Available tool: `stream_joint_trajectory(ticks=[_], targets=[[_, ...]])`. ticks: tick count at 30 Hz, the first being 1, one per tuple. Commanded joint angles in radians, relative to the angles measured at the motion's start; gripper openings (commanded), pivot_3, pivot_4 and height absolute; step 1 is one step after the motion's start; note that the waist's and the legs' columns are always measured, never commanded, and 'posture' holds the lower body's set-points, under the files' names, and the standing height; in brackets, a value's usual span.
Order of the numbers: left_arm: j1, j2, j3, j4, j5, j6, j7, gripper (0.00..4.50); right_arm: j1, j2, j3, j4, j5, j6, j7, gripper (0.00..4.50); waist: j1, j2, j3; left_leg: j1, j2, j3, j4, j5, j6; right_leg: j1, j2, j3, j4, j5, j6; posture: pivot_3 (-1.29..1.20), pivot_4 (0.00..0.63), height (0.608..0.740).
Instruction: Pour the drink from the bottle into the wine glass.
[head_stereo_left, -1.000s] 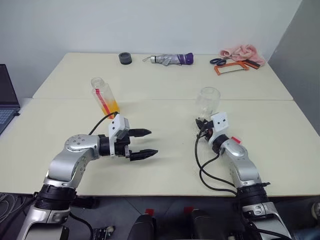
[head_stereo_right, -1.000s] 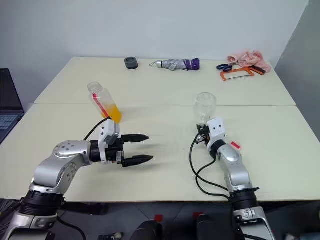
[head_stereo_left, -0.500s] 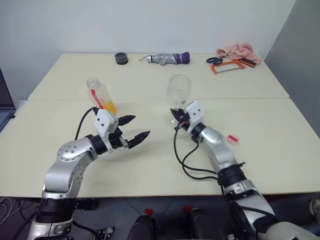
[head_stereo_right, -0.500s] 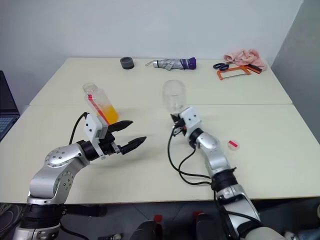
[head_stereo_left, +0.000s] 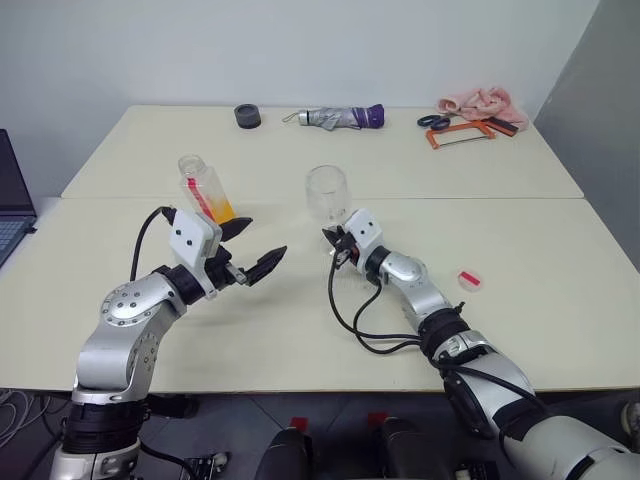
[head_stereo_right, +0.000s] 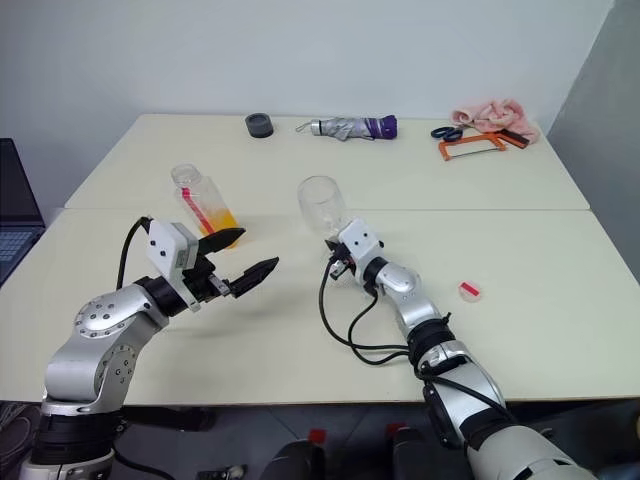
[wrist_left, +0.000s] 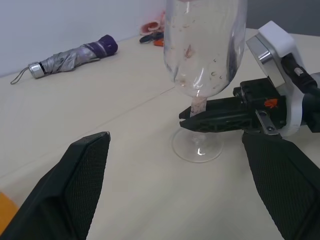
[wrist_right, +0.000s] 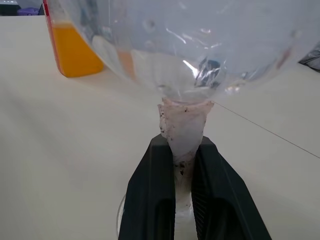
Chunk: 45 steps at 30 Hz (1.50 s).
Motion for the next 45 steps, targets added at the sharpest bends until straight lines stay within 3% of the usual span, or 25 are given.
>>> stream_joint_trajectory(ticks=[1, 10, 11, 23, 32, 38, 45], targets=[[-0.026, 0.005, 0.023, -0.062, -0.037, 0.016, 0.005, 4.50, -0.010, 0.005, -0.015, 0.006, 0.002, -0.006, 0.006, 1.10, 0.000, 0.000, 0.000, 0.000, 0.000, 0.000, 0.000, 0.000, 0.000, 0.000, 0.000, 0.000, 0.000, 0.000, 0.000, 0.00, 0.150, 0.740], [-0.076, 0.000, 0.018, -0.059, -0.049, 0.029, 0.009, 4.50, 0.017, 0.009, -0.017, -0.030, 0.008, 0.001, 0.029, 4.25, -0.002, 0.000, 0.000, 0.000, 0.000, 0.000, 0.000, 0.000, 0.000, 0.000, 0.000, 0.000, 0.000, 0.000, 0.000, 0.00, 0.150, 0.740], [-0.078, 0.000, 0.018, -0.058, -0.049, 0.029, 0.010, 4.50, 0.023, 0.008, -0.017, -0.037, 0.009, 0.002, 0.031, 4.44, -0.001, 0.000, 0.000, 0.000, 0.000, 0.000, 0.000, 0.000, 0.000, 0.000, 0.000, 0.000, 0.000, 0.000, 0.000, 0.00, 0.150, 0.740], [-0.104, 0.001, 0.014, -0.058, -0.047, 0.028, 0.014, 4.50, 0.128, -0.027, -0.013, -0.164, 0.009, 0.056, 0.059, 4.44, 0.000, 0.000, 0.000, 0.000, 0.000, 0.000, 0.000, 0.000, 0.000, 0.000, 0.000, 0.000, 0.000, 0.000, 0.000, 0.00, 0.150, 0.740], [-0.096, -0.010, 0.015, -0.059, -0.049, 0.023, 0.025, 4.50, 0.281, -0.099, -0.012, -0.433, 0.026, 0.186, 0.092, 4.44, 0.002, 0.000, 0.000, 0.000, 0.000, 0.000, 0.000, 0.000, 0.000, 0.000, 0.000, 0.000, 0.000, 0.000, 0.000, 0.00, 0.150, 0.740], [-0.065, -0.030, 0.018, -0.048, -0.031, 0.024, 0.054, 4.50, 0.429, -0.176, 0.006, -0.693, 0.030, 0.285, 0.131, 4.44, 0.004, 0.000, 0.000, -0.001, 0.000, 0.000, 0.000, 0.000, 0.000, 0.000, 0.000, 0.000, -0.001, 0.000, 0.000, 0.00, 0.150, 0.740], [0.064, -0.111, 0.026, -0.033, 0.091, 0.000, 0.261, 4.50, 0.626, -0.313, 0.028, -1.109, 0.134, 0.439, 0.262, 4.44, 0.009, 0.000, 0.000, 0.000, 0.001, 0.000, 0.000, 0.000, 0.000, 0.001, 0.000, 0.000, 0.000, 0.000, 0.000, 0.00, 0.150, 0.740]])
